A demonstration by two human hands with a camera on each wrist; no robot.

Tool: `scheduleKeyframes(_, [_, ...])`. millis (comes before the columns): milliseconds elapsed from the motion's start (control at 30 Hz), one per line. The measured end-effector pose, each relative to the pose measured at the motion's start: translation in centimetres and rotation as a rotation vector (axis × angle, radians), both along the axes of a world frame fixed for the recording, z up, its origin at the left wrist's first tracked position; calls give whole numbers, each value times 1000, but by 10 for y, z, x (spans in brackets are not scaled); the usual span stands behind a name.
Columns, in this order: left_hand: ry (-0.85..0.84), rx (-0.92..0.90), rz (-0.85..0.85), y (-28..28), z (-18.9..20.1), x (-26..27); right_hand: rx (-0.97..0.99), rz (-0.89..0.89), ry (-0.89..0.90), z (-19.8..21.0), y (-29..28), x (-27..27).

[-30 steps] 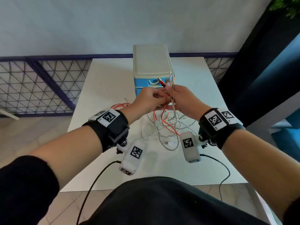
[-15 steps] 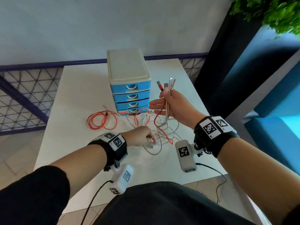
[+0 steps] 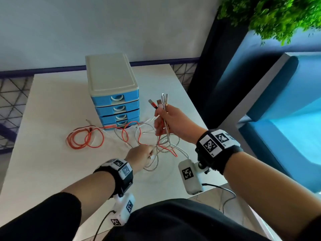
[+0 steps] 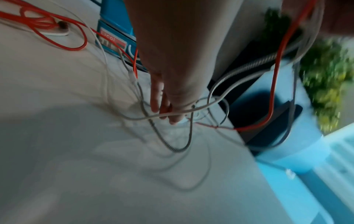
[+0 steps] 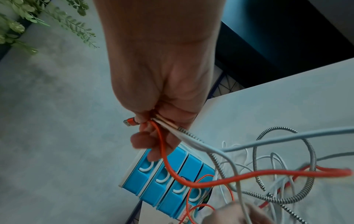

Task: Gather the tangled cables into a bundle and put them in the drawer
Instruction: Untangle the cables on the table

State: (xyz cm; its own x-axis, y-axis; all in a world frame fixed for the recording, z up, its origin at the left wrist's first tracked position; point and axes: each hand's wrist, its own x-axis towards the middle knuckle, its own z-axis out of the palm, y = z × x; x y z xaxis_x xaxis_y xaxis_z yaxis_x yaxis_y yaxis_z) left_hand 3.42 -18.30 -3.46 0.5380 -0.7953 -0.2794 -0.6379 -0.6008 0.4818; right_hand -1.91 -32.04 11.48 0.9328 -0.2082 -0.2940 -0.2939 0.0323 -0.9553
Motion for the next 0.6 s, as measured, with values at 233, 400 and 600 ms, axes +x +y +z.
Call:
scheduleKeyframes(233, [53,-260,108,14,84,44,-159,-60,-67,-6,-4,27])
scheduleKeyframes(400, [47,-486,184,28,155,73,-94,-35,-141,0,9,46])
scheduleKeyframes(600, [36,-869,470,63,204,108,149,161,-209,19,57,82])
